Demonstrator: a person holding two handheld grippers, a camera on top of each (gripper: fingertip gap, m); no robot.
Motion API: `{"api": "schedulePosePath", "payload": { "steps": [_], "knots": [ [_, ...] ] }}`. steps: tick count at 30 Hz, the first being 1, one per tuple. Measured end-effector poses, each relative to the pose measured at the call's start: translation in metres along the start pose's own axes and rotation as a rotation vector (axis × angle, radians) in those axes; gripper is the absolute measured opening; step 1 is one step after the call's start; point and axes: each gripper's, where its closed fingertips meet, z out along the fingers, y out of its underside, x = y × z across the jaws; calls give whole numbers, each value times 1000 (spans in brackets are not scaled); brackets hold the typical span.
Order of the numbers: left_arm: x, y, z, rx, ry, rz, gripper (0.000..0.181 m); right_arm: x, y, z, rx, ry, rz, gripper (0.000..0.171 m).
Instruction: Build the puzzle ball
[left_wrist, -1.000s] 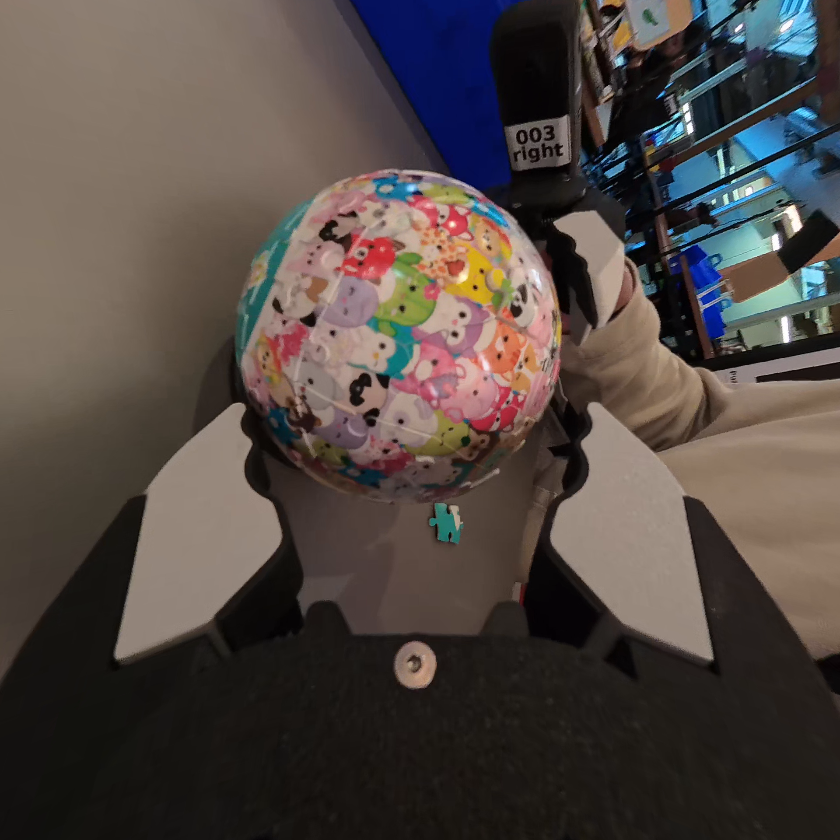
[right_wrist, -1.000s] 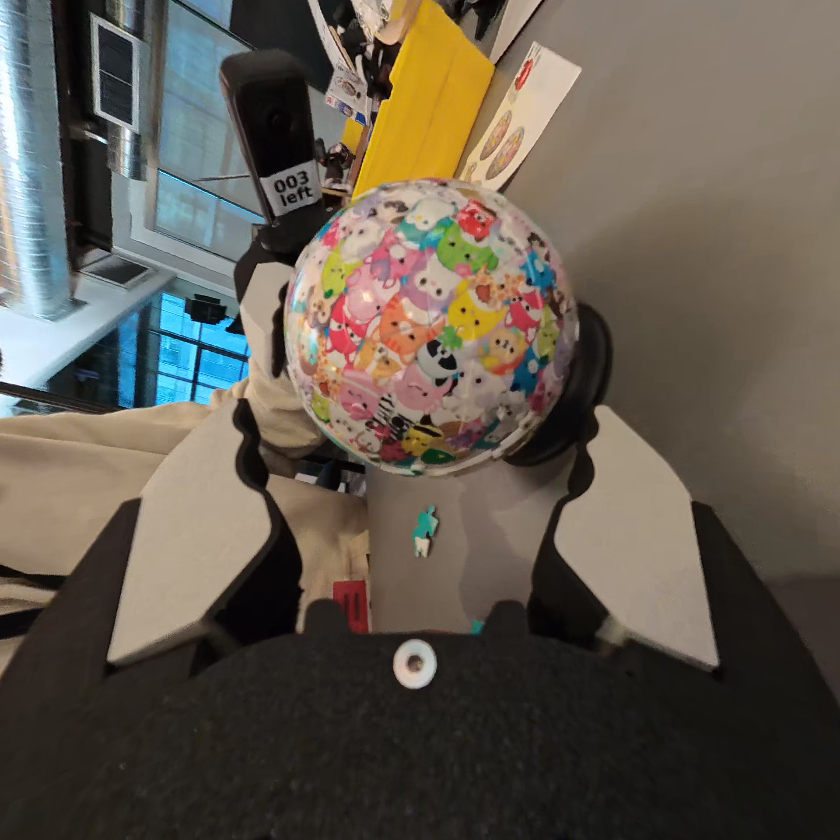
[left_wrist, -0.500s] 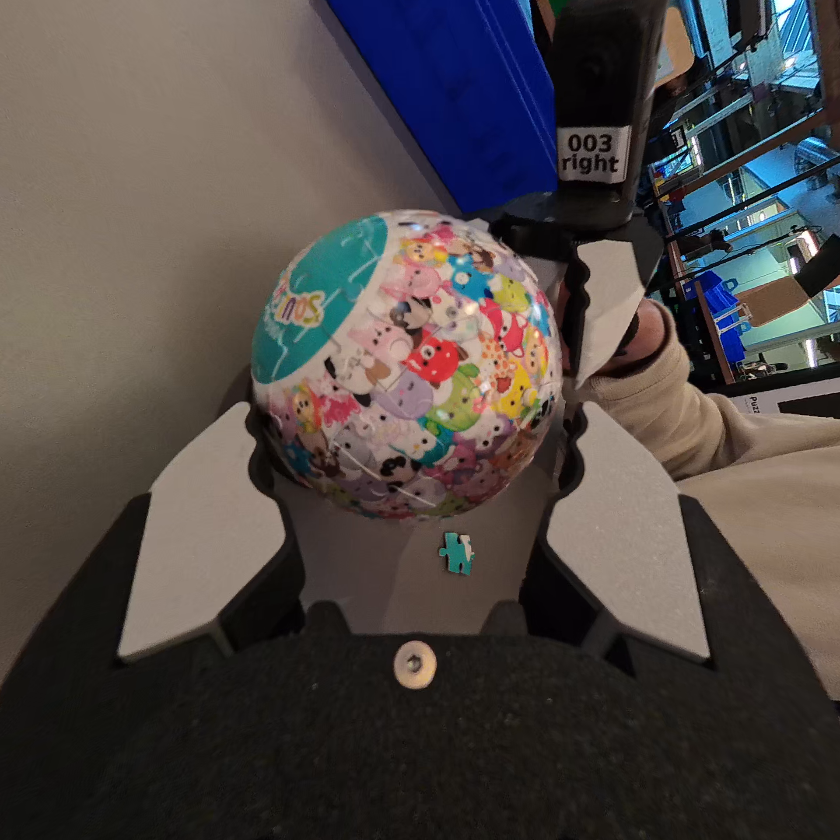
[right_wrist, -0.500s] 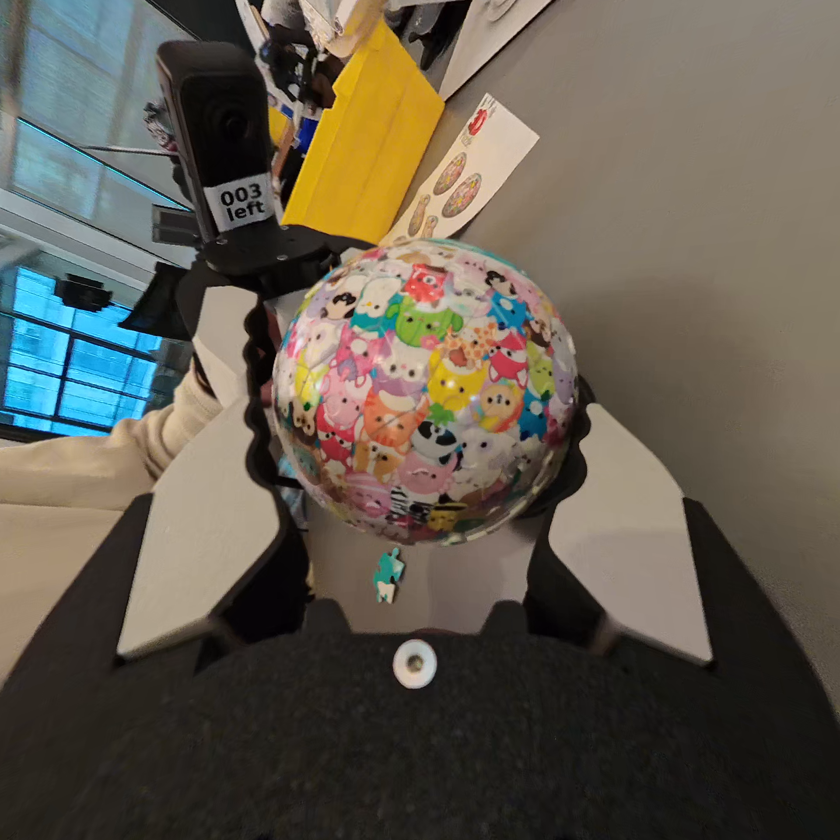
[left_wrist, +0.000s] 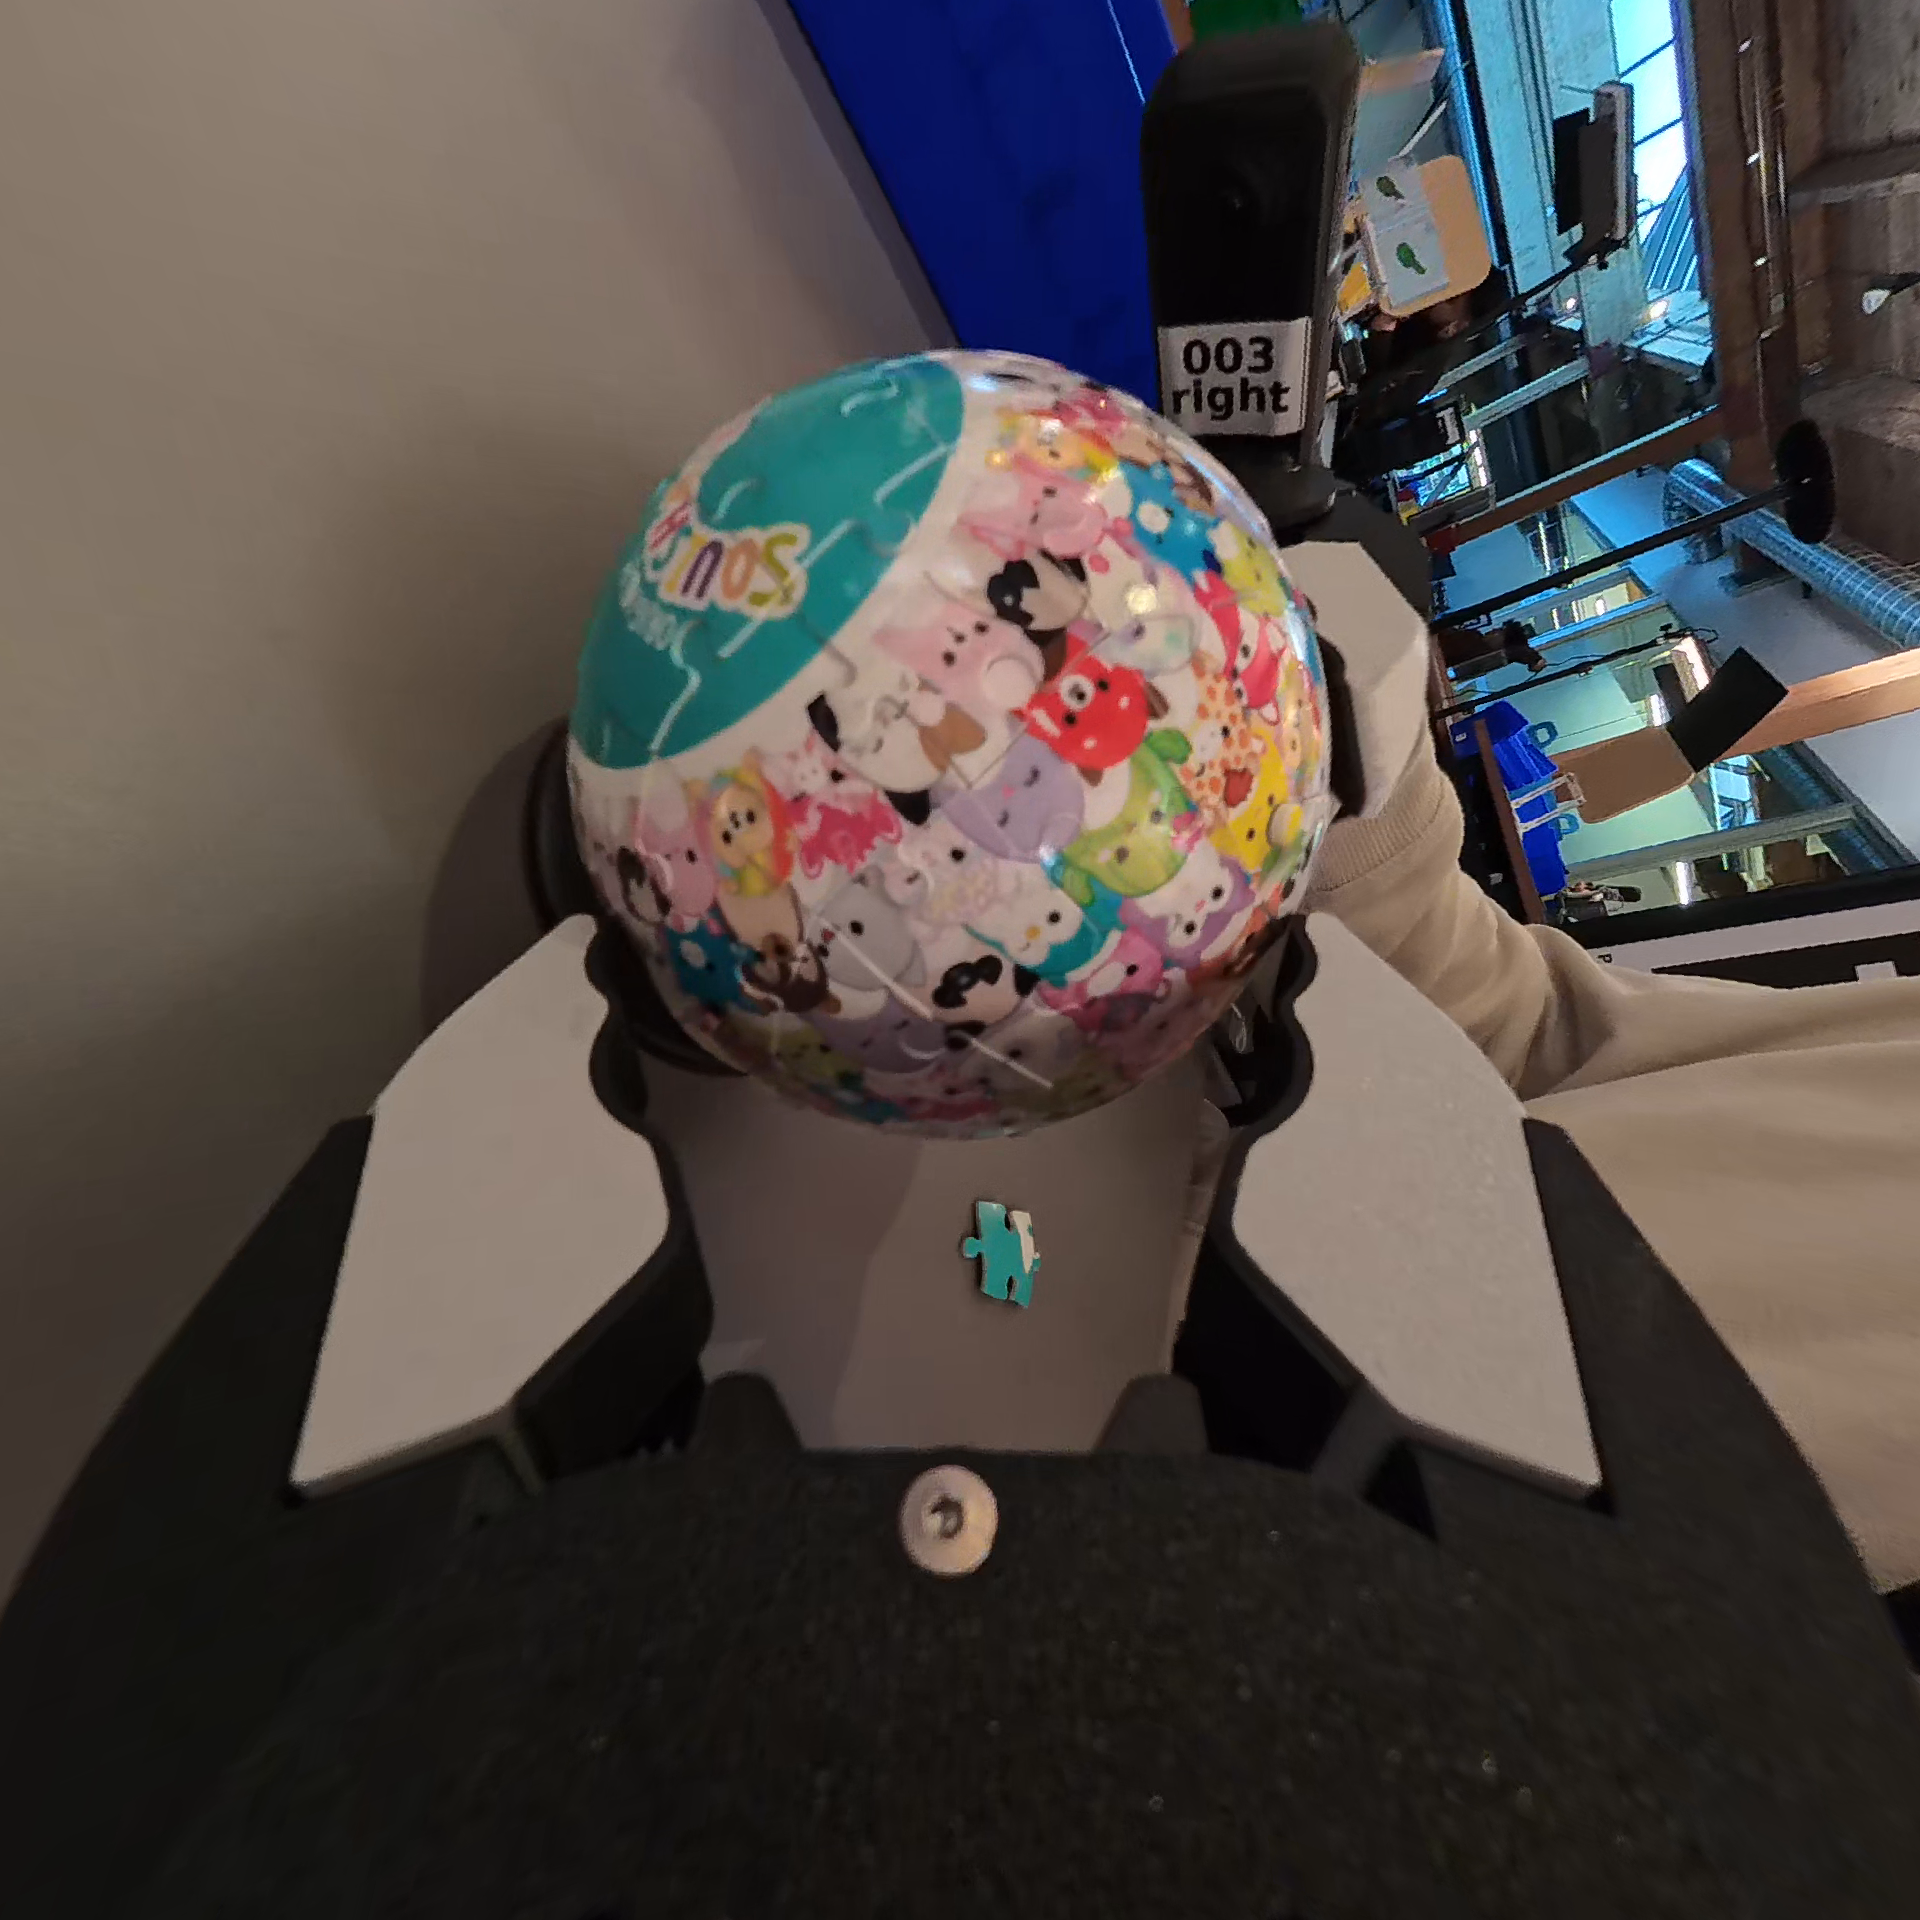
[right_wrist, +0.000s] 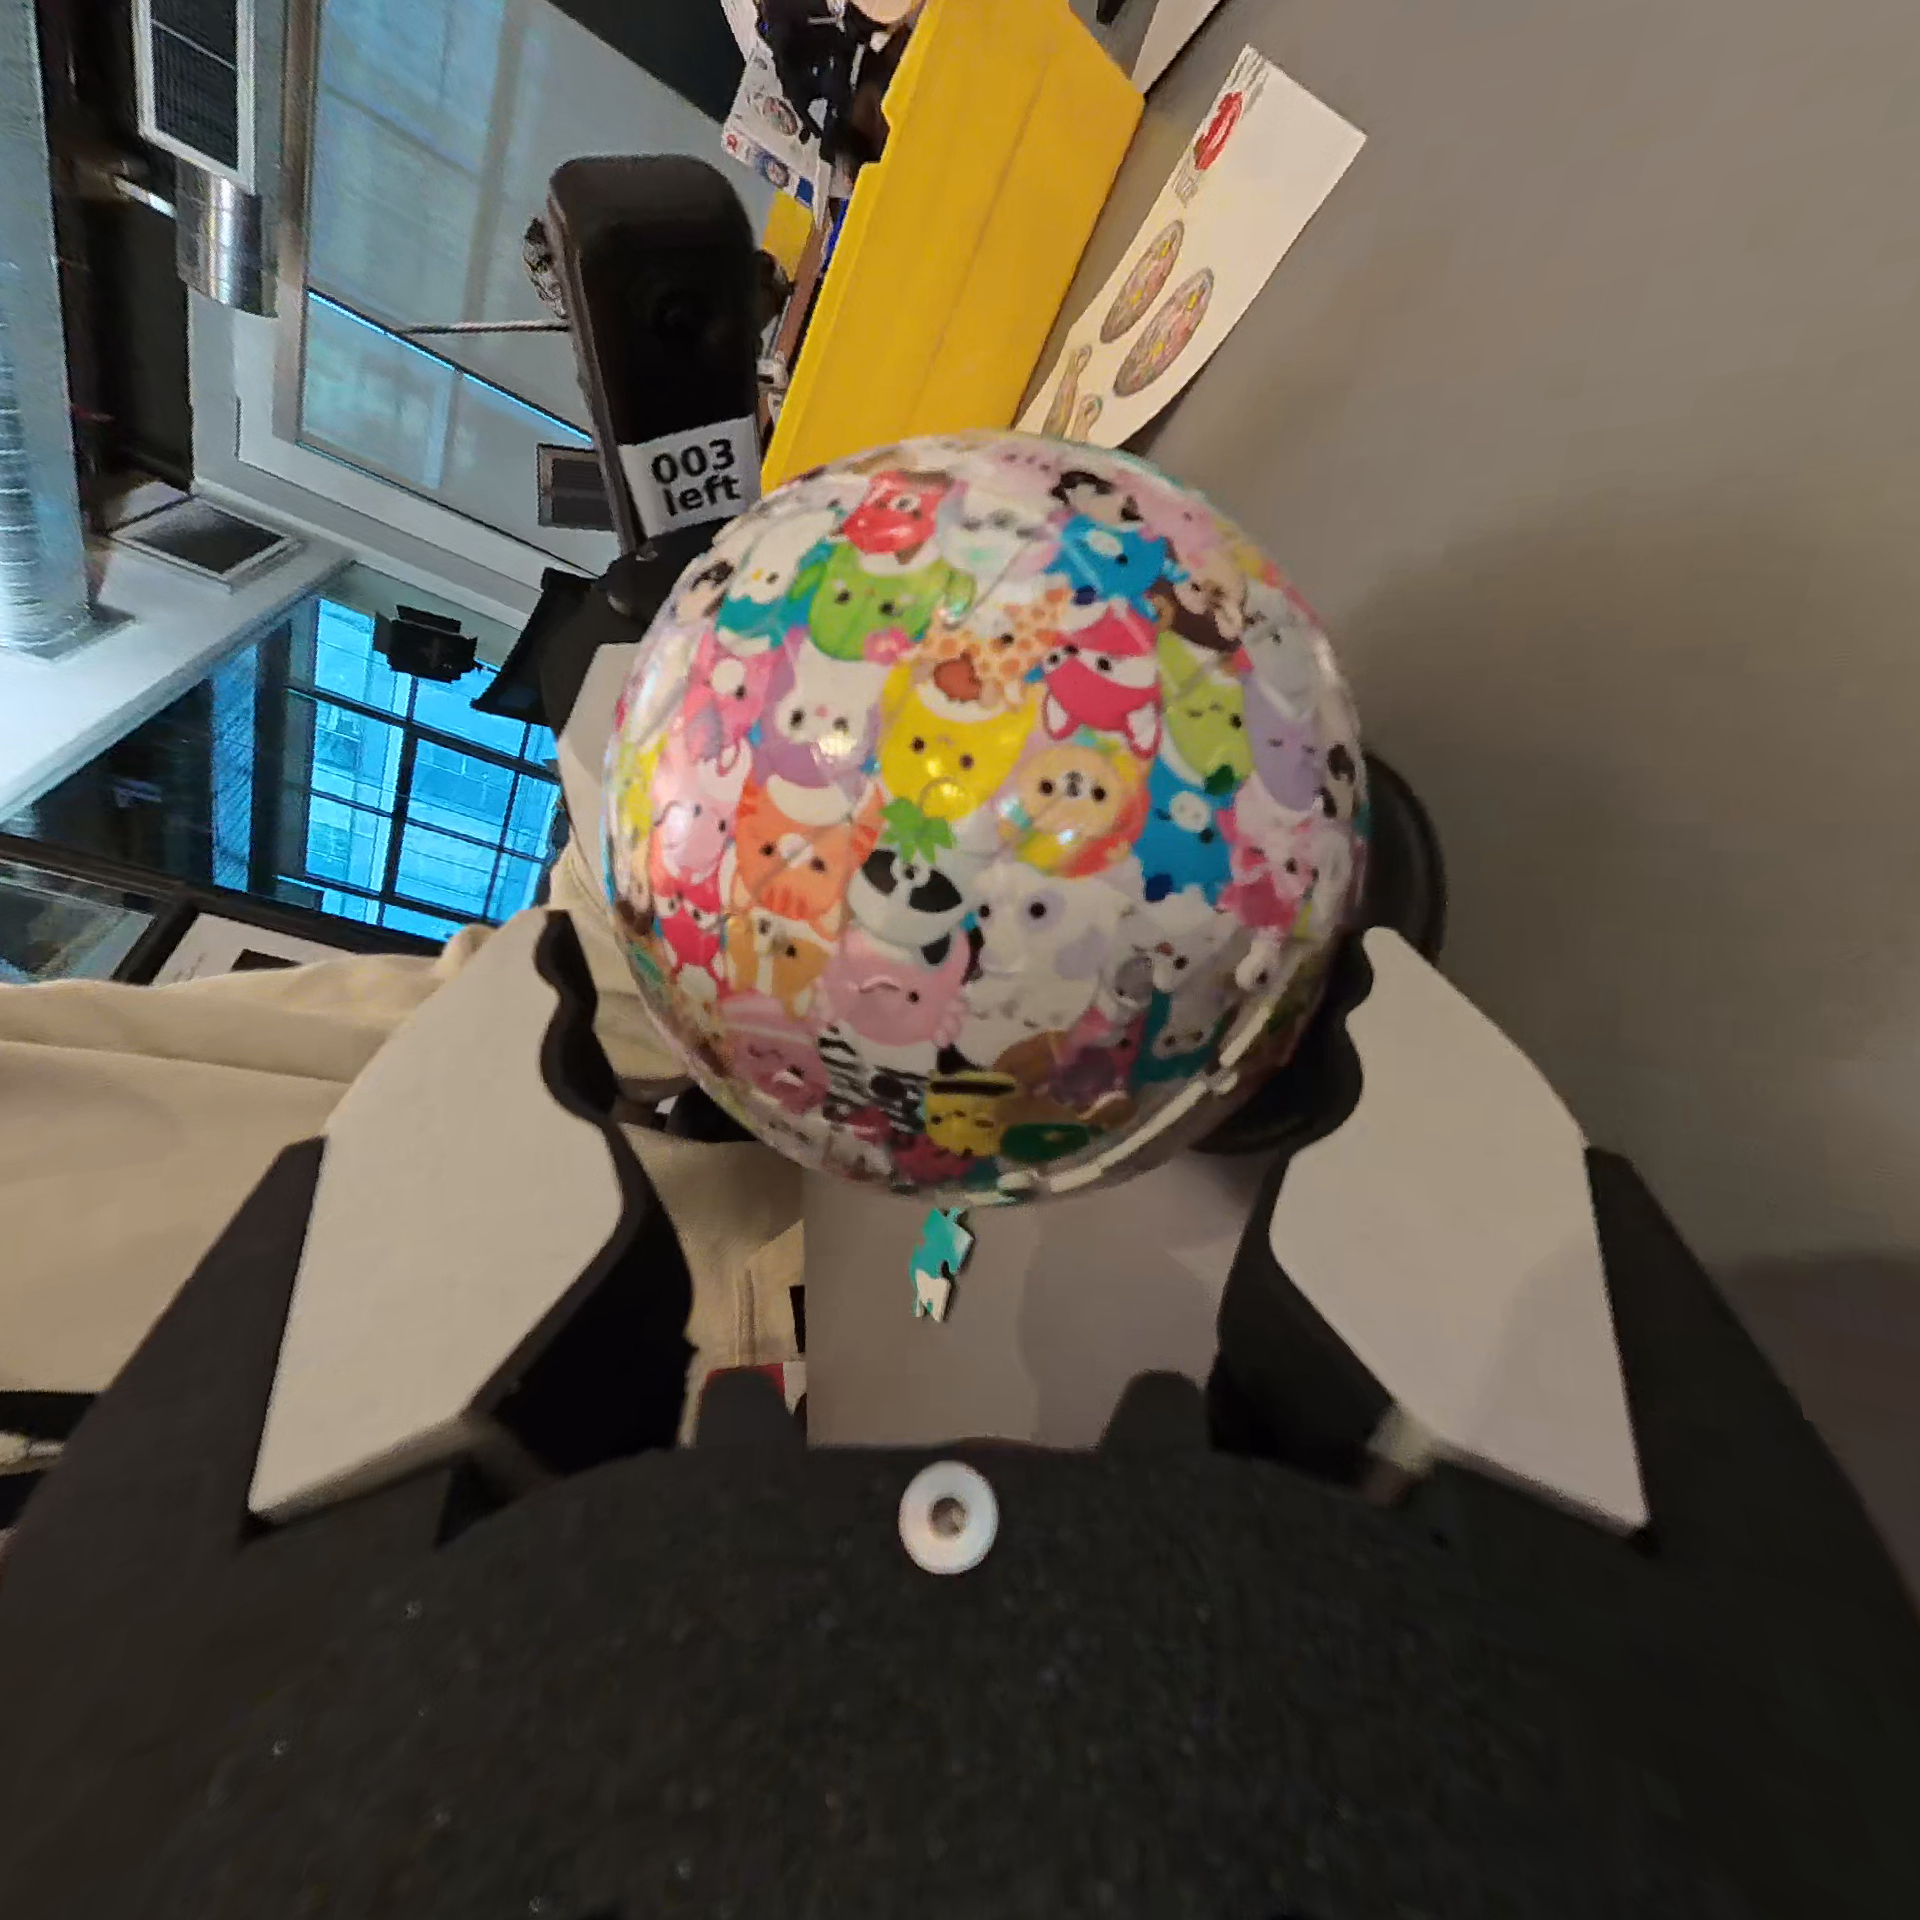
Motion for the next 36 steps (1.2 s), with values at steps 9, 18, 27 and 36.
{"api": "schedulePosePath", "payload": {
  "steps": [9,18,27,36],
  "knots": [
    [1,-11,-1,47,-44,61,121,-1,-9,7,-10,110,-121,128],
    [16,-44,-12,198,-49,252,123,-22,-46,2,36,170,-395,128],
    [54,-90,-33,354,-82,520,122,-67,-91,-9,109,180,-687,128],
    [89,-127,-59,387,-156,722,122,-110,-127,-13,188,145,-858,128]
  ]
}}
